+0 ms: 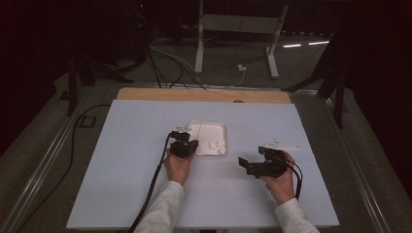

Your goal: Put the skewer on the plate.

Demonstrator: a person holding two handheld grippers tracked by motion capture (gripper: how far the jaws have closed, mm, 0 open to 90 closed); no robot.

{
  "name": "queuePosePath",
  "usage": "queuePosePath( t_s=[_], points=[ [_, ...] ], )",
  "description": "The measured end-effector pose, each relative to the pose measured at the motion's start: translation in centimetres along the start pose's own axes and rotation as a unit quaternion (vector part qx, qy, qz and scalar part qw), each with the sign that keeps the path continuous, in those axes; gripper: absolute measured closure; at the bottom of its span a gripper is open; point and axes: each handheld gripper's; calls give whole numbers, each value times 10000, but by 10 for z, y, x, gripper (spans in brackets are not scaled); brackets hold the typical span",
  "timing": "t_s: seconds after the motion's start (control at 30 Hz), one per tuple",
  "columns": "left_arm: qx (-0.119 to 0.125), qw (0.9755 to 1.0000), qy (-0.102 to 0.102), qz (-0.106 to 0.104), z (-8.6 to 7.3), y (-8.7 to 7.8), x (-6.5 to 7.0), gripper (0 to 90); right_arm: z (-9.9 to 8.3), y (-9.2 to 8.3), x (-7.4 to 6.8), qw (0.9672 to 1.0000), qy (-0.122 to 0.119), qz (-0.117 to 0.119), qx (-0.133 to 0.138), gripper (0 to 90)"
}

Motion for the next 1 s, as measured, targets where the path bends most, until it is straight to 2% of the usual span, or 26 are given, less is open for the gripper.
queuePosePath(
  t_s=[0.1,0.2,0.33,0.47,0.57,0.67,0.73,0.8,0.9,1.0],
  points=[
    [-24,9999,-84,74,3,2,1,892,-1,1,0,10000,-9,4,-7,39],
    [-14,9999,-155,47,4,3,1,871,-1,0,0,10000,-35,-5,-8,39],
    [24,9998,-200,-57,5,3,3,682,-1,-1,1,10000,2,-5,5,38],
    [105,9994,-229,-219,6,0,2,533,-1,-2,2,10000,-4,-24,23,37],
    [232,9987,-221,-402,9,-6,3,394,-2,-3,2,10000,-53,-35,34,33],
    [371,9977,-204,-524,13,-17,3,297,-2,-4,2,10000,-62,-29,71,33],
    [494,9967,-135,-627,16,-27,2,249,-2,-5,2,9999,-75,-20,88,27],
    [641,9956,16,-687,19,-39,2,198,-3,-6,2,9999,-106,-12,124,27],
    [901,9929,224,-746,23,-60,0,139,-3,-9,2,9998,-121,9,174,18],
    [1064,9898,467,-820,25,-81,-4,29,-3,-13,5,9996,-145,-19,234,17]
  ],
)
Point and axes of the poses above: each handheld gripper's, and its own axes: y roughly forward along the jaws, z roughly out of its top, x roughly to its right, and after that the axes turned 4 degrees about x, right-handed
